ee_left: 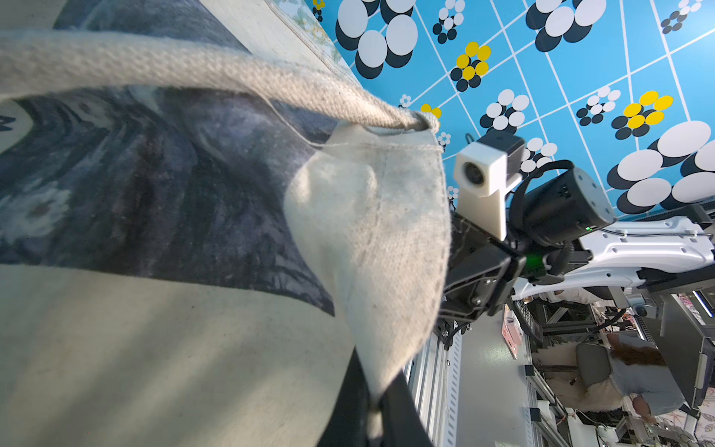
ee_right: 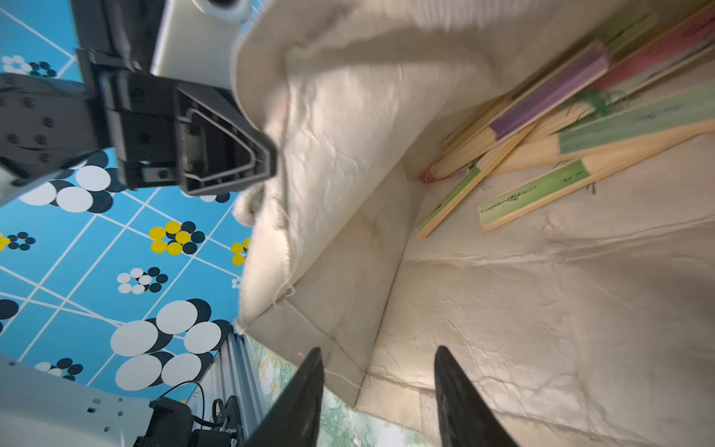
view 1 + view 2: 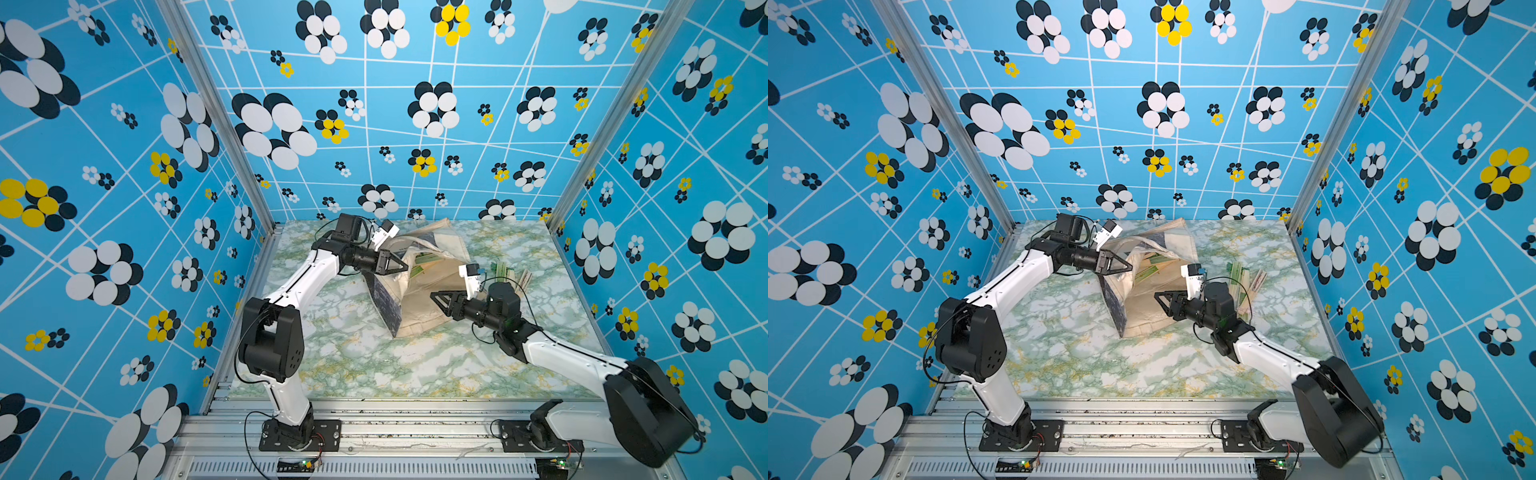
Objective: Take out the folding fans from the tote bags
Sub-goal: Pick up the folding fan from the canvas bag.
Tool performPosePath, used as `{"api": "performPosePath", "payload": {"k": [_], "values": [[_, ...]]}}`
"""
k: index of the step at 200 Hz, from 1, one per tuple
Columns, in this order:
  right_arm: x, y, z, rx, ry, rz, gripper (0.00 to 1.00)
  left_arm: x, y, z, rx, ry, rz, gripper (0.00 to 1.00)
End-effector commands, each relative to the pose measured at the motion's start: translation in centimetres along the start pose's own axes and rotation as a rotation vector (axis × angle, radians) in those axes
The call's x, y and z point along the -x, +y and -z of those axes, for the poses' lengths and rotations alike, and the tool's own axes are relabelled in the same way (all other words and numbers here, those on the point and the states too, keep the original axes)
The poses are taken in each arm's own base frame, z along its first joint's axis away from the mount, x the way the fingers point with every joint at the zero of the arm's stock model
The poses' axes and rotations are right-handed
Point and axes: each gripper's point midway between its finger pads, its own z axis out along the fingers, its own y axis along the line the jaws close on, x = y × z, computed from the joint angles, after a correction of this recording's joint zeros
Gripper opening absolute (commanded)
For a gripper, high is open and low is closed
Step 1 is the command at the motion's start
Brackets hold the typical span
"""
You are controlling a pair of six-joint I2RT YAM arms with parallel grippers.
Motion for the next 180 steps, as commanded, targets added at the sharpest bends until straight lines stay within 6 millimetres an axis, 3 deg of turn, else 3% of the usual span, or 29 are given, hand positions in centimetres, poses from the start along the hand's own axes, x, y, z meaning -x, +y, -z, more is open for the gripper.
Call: {"api": "performPosePath", "payload": {"k": [1, 41, 88, 130, 180], "values": [[1.6, -0.2, -2.7, 0.019, -0.122, -0.070, 0.47, 0.4, -1.7, 0.6, -0.021, -0.012, -0.059, 0.00], [0.9, -3.0, -8.6, 0.015, -0.159, -0.253, 0.47, 0.3, -1.8, 0.7, -0.026, -0.008, -0.060, 0.00], [0.6, -6.2, -13.0, -0.026, -0.178, -0.408, 0.48, 0.0, -2.2, 0.9, -0.032, -0.004, -0.067, 0.00], [-0.7, -9.0, -13.8, -0.210, -0.102, -0.459, 0.48, -0.1, -2.4, 0.8, -0.030, 0.000, -0.068, 0.00], [-2.3, -11.1, -13.4, -0.354, -0.052, -0.515, 0.48, -0.1, -2.9, 1.0, -0.024, 0.000, -0.079, 0.00]]}}
